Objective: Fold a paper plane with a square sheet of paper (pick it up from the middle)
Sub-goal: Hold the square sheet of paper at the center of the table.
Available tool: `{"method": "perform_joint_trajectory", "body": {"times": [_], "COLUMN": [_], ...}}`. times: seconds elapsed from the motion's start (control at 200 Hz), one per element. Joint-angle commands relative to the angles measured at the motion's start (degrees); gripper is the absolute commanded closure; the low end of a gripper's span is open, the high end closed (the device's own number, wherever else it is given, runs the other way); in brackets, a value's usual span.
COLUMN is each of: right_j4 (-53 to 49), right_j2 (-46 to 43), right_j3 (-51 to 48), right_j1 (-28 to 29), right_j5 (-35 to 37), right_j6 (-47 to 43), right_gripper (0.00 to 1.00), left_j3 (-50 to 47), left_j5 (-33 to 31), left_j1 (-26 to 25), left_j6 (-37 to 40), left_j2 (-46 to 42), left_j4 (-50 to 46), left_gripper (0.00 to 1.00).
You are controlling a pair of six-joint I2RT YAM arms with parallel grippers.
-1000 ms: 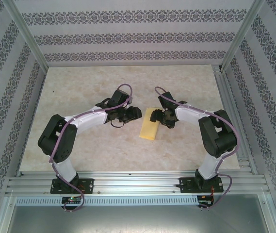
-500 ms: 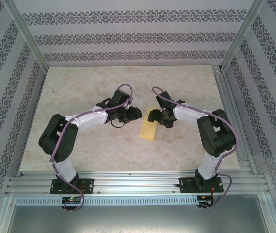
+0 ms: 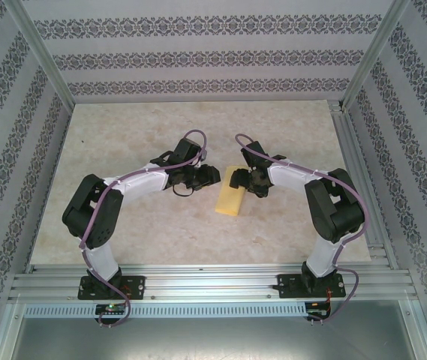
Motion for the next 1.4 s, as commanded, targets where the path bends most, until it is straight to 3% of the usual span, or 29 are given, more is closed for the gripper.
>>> {"method": "perform_joint_trajectory", "body": {"times": [0.0, 0.939, 1.399], "right_j4": [0.1, -2.1, -2.8], "right_j2": [1.0, 2.5, 2.6], "right_j3": [1.0, 2.2, 2.2], "right_j1": [-0.1, -0.1, -0.1], "right_j5": [0.8, 0.6, 1.0], "right_j6": [0.1, -2.6, -2.6], "right_gripper": [0.19, 0.2, 0.2], "left_j3": [2.0, 3.1, 7.0], "left_j5": [1.5, 4.1, 6.9], "left_j1": [-0.6, -0.8, -1.1], "left_j6": [0.3, -1.5, -4.1], "left_j2": [1.1, 4.5, 11.3], "left_j4": [2.4, 4.6, 8.1], "left_gripper": [0.6, 0.63, 0.72]}}
